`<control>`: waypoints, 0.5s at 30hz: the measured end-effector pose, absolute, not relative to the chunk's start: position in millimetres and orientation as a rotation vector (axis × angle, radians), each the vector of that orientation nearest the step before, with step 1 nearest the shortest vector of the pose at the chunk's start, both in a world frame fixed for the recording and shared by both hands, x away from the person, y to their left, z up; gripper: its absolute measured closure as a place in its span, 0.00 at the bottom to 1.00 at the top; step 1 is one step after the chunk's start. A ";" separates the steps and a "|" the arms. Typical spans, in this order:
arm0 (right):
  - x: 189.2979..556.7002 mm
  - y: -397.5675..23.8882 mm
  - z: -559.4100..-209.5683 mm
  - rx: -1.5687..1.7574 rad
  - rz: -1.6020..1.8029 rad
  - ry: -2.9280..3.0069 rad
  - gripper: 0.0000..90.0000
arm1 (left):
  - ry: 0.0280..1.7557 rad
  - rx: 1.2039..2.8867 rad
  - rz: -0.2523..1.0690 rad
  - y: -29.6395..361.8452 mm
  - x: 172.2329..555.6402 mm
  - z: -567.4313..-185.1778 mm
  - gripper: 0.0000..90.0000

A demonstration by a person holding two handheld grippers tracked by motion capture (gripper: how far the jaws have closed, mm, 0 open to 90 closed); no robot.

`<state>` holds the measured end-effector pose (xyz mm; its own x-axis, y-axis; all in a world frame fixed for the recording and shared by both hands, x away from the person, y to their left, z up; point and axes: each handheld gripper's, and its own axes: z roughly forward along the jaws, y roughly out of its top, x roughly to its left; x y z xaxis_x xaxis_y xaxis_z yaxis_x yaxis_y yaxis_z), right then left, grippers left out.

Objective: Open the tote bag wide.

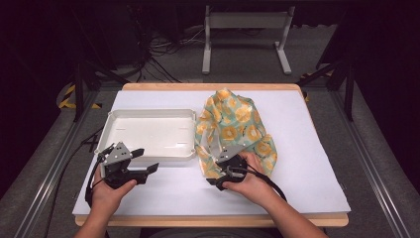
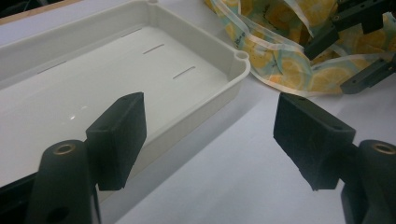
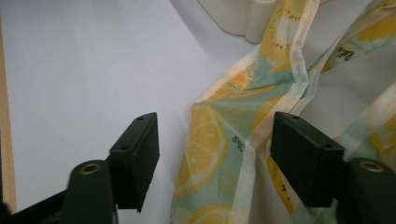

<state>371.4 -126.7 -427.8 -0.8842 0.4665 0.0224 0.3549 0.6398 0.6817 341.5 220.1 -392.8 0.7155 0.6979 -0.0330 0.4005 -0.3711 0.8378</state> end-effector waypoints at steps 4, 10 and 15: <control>370.7 -124.8 -430.1 0.677 1.055 2.722 0.45 | 0.839 2.012 0.409 219.1 341.5 -393.6 0.29; 370.4 -121.7 -434.7 0.658 0.994 2.752 0.56 | 0.841 2.010 0.408 218.1 341.2 -394.1 0.29; 369.6 -121.8 -432.1 0.598 0.995 2.756 0.78 | 0.832 2.017 0.415 218.1 341.6 -394.3 0.29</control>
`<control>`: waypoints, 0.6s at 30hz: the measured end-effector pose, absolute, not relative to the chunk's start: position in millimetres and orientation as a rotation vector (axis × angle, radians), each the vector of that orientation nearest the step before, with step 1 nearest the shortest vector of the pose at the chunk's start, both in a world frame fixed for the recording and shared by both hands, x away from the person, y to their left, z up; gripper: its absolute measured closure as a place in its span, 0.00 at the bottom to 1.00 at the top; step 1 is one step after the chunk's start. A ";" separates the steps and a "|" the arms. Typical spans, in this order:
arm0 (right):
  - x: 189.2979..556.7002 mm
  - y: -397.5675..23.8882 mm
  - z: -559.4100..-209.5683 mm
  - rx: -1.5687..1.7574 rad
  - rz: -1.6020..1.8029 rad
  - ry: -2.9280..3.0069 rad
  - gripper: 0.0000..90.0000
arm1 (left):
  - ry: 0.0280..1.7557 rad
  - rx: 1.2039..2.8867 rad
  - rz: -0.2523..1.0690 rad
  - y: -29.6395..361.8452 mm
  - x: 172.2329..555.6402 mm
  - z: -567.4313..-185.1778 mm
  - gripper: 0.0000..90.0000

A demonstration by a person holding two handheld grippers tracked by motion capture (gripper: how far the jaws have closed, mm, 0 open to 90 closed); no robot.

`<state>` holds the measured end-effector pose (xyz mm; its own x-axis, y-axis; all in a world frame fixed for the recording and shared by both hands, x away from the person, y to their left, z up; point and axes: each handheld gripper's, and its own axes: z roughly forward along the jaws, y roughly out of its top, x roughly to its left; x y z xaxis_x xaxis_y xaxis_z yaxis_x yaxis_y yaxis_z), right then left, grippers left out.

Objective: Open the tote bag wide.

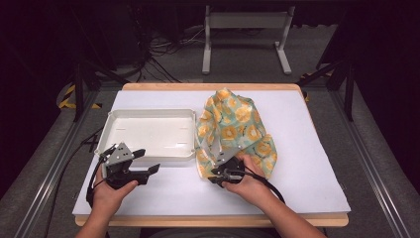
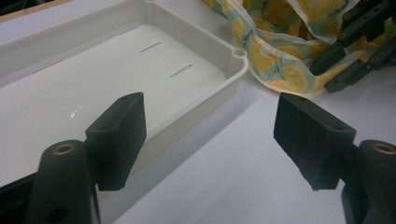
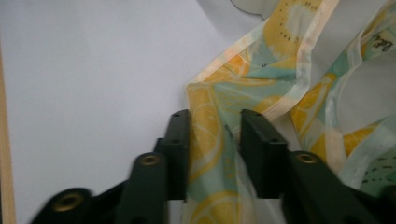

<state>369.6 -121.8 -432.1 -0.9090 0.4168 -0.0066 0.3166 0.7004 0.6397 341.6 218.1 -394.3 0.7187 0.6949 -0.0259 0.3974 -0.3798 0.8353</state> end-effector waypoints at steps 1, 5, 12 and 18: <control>369.3 -121.6 -431.2 0.575 0.998 2.748 0.80 | 0.830 2.019 0.415 217.5 341.5 -394.5 0.29; 369.7 -122.2 -431.3 0.564 0.974 2.761 0.89 | 0.834 2.017 0.411 216.8 341.1 -394.9 0.29; 369.2 -124.7 -430.1 0.647 0.994 2.767 1.00 | 0.829 2.019 0.413 216.4 340.9 -395.0 0.29; 366.5 -127.9 -421.1 0.685 1.050 2.745 1.00 | 0.831 2.019 0.414 215.9 340.8 -395.3 0.29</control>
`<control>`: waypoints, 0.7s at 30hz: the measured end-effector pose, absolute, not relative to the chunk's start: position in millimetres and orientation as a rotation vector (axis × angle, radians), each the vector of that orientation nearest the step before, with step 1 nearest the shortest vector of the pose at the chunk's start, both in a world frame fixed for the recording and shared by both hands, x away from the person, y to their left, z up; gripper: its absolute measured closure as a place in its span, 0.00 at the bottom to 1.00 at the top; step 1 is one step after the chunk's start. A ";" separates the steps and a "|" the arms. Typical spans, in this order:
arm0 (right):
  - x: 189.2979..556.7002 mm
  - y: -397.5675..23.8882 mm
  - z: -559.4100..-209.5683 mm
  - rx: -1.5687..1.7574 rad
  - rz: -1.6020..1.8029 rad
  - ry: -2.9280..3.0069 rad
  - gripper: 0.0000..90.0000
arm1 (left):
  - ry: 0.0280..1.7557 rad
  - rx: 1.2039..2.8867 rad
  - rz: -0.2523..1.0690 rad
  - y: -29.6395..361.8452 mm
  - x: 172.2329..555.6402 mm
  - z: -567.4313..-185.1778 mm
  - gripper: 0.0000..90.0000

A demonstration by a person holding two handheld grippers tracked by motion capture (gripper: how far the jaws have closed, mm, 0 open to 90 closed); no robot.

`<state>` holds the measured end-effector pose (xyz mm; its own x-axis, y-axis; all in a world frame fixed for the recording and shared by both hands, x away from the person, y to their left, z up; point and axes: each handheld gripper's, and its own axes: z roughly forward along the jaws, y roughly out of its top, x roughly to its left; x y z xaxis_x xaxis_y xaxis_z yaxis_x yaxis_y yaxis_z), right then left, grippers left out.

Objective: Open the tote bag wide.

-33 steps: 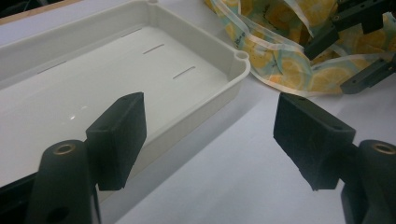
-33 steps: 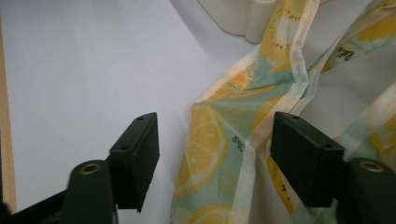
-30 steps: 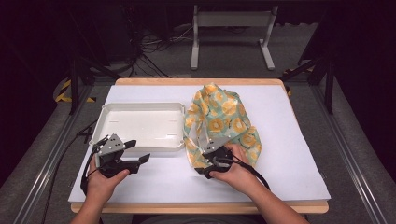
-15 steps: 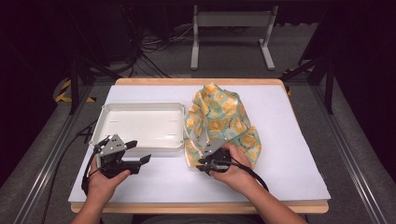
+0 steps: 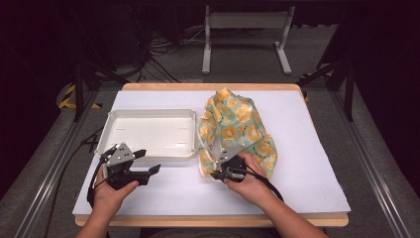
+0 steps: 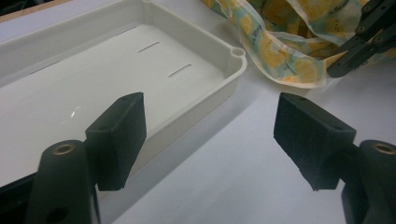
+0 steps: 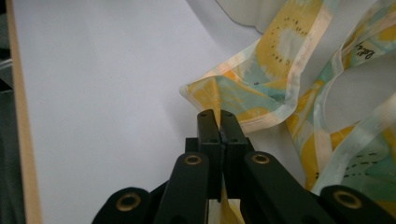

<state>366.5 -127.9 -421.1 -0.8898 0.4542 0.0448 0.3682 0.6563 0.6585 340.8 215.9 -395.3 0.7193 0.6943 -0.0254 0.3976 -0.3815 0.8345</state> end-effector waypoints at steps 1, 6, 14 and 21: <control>365.4 -128.5 -419.0 0.704 1.073 2.739 1.00 | 0.829 2.020 0.415 216.0 341.1 -395.2 0.29; 361.7 -134.1 -401.3 0.699 1.147 2.691 1.00 | 0.825 2.015 0.416 215.1 341.4 -394.9 0.29; 359.6 -140.8 -366.3 0.668 1.254 2.621 1.00 | 0.831 2.015 0.409 214.5 341.0 -395.4 0.29; 358.3 -144.2 -332.5 0.622 1.334 2.550 1.00 | 0.834 2.015 0.405 213.9 340.9 -396.0 0.29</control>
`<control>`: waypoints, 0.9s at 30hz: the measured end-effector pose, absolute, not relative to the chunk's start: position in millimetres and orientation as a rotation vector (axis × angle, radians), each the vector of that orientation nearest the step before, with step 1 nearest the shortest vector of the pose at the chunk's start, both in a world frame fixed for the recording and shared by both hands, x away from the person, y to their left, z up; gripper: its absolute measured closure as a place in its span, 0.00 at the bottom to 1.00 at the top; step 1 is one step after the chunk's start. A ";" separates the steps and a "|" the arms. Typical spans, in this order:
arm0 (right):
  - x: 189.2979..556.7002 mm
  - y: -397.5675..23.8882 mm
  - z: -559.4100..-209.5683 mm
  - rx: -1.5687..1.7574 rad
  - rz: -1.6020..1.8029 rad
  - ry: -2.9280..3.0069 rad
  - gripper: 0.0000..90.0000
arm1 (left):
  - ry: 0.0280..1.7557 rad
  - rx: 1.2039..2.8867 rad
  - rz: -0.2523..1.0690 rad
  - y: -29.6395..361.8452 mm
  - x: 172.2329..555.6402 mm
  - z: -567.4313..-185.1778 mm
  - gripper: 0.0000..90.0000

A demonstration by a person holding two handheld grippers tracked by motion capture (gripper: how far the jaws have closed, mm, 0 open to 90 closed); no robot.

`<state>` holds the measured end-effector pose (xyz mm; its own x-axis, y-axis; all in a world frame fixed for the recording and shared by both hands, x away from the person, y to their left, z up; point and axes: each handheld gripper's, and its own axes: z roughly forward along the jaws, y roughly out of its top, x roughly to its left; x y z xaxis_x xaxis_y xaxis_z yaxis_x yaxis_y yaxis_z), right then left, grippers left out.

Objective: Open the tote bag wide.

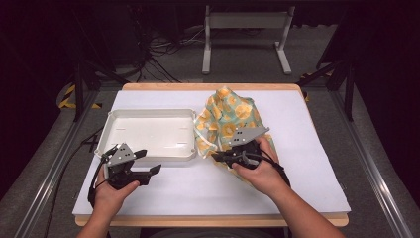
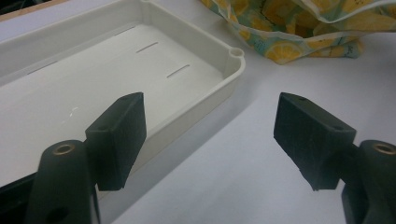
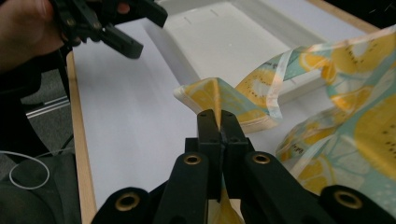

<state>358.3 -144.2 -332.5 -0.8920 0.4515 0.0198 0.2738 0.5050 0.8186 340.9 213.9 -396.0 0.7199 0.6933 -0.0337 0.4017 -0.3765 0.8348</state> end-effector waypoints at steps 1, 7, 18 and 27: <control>358.4 -145.2 -328.6 0.623 1.348 2.538 1.00 | 0.829 2.019 0.406 213.9 341.2 -396.0 0.29; 358.5 -151.4 -310.4 0.619 1.389 2.478 1.00 | 0.831 2.019 0.408 213.0 341.5 -396.8 0.29; 356.7 -166.8 -284.1 0.653 1.530 2.314 1.00 | 0.822 2.026 0.411 212.6 342.2 -397.1 0.30; 363.1 -177.2 -269.4 0.666 1.564 2.266 1.00 | 0.825 2.025 0.407 212.9 342.3 -397.8 0.31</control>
<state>363.1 -177.2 -269.4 -0.8447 0.5351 0.0098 0.1991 0.2971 0.9339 342.3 212.9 -397.8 0.7250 0.6882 -0.0266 0.3974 -0.3864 0.8323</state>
